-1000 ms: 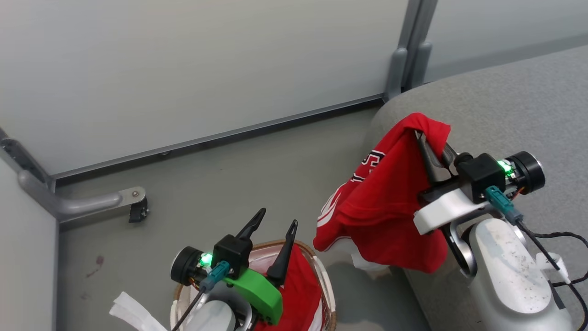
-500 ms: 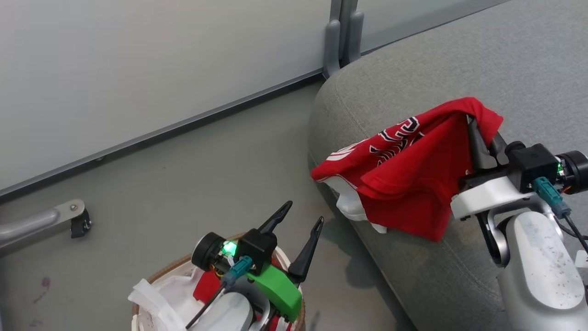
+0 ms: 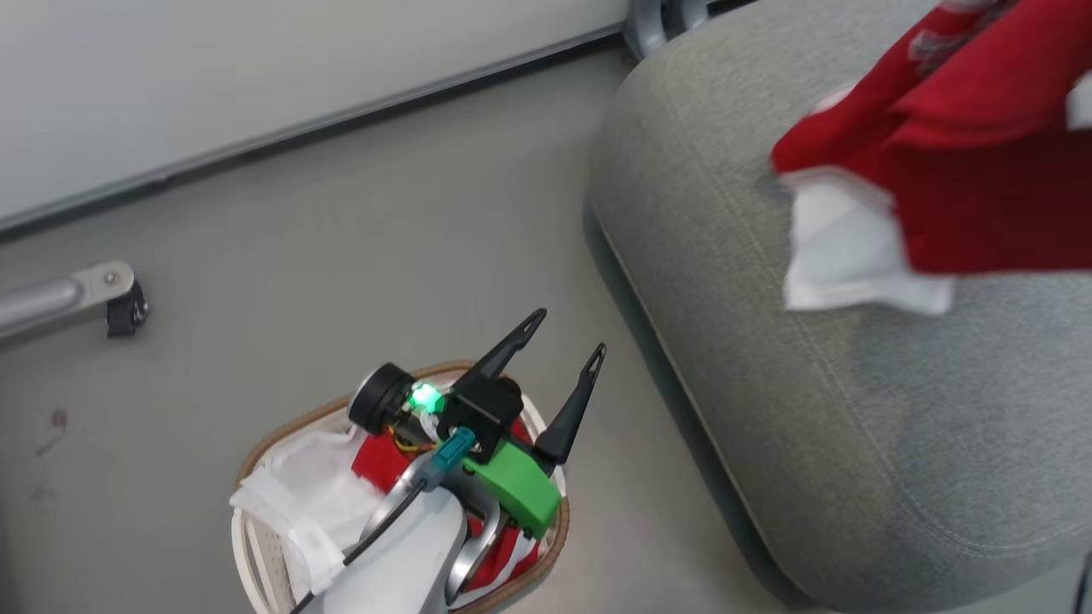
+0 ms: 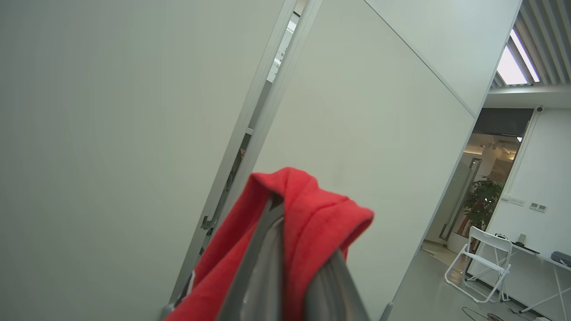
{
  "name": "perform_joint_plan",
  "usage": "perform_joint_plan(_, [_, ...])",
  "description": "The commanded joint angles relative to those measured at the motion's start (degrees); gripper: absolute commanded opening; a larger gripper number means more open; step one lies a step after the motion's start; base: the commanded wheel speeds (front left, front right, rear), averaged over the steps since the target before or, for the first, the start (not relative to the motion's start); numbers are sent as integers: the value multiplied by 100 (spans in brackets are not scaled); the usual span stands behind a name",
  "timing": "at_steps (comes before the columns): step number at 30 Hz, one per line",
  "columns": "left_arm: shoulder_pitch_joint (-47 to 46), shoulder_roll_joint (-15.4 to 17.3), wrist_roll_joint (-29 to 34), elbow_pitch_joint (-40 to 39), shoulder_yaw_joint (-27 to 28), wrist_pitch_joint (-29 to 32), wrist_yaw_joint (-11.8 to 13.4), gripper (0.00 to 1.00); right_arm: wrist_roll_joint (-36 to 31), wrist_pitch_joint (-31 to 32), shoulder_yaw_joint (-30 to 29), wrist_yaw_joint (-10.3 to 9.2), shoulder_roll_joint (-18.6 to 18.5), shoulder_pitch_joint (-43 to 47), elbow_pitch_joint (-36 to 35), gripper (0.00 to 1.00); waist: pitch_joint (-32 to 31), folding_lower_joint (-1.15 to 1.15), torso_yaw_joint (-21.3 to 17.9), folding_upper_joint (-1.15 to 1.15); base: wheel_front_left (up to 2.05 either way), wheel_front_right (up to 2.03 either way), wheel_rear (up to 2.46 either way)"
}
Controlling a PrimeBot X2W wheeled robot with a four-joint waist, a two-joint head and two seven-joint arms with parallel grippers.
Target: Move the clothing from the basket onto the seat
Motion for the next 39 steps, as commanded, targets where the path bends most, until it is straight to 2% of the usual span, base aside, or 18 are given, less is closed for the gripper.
perform_joint_plan(1, [-161, 63, 78, -67, 6, -4, -27, 100, -42, -14, -124, -6, -175, -303, 33, 0, 598, 0, 440, 0, 0, 0, 0])
perform_joint_plan(4, [-304, 108, 147, -181, -38, -4, -28, 100, -173, -13, -348, -6, -600, -885, 136, 0, 957, 0, 607, 0, 0, 0, 0])
perform_joint_plan(8, [-486, 218, 241, -319, -17, -4, -28, 100, -305, -12, -802, -6, -935, -1299, 320, 0, 1421, 0, 716, 0, 0, 0, 0])
perform_joint_plan(12, [-622, 320, 345, -385, 62, -4, -28, 100, -507, -13, -1055, -6, -967, -1271, 623, 0, 1788, 0, 760, 0, 0, 0, 0])
perform_joint_plan(18, [-728, 416, 438, -432, 174, -4, -23, 100, -605, -12, -1176, -6, -526, -647, 997, 0, 2129, 0, 716, 0, 0, 0, 0])
perform_joint_plan(26, [-716, 455, 493, -394, 189, -4, -23, 100, -584, -13, -1179, -7, 195, 145, 1529, 0, 2216, 0, 593, 0, 0, 0, 0])
perform_joint_plan(30, [-685, 462, 476, -359, 177, -4, -24, 100, -529, -13, -1096, -6, 342, 295, 1632, 0, 2169, 0, 528, 0, 0, 0, 0])
perform_joint_plan(31, [-684, 463, 469, -345, 177, -4, -24, 100, -495, -13, -1097, -6, 386, 321, 1602, 37, 2152, 0, 515, 0, 0, 0, 0])
perform_joint_plan(32, [-684, 464, 461, -333, 178, -4, -25, 100, -465, -13, -1110, -6, 423, 350, 1590, 85, 2133, 0, 505, 0, 0, 0, 0])
perform_joint_plan(33, [-679, 455, 443, -313, 175, -4, -25, 100, -437, -13, -1108, -6, 456, 419, 1631, 100, 2098, 0, 499, 0, 0, 0, 0])
perform_joint_plan(39, [-604, 356, 359, -315, 190, -4, -26, 100, -374, -13, -913, -7, 458, 890, 1567, 100, 1747, 0, 542, 0, 0, 0, 0])
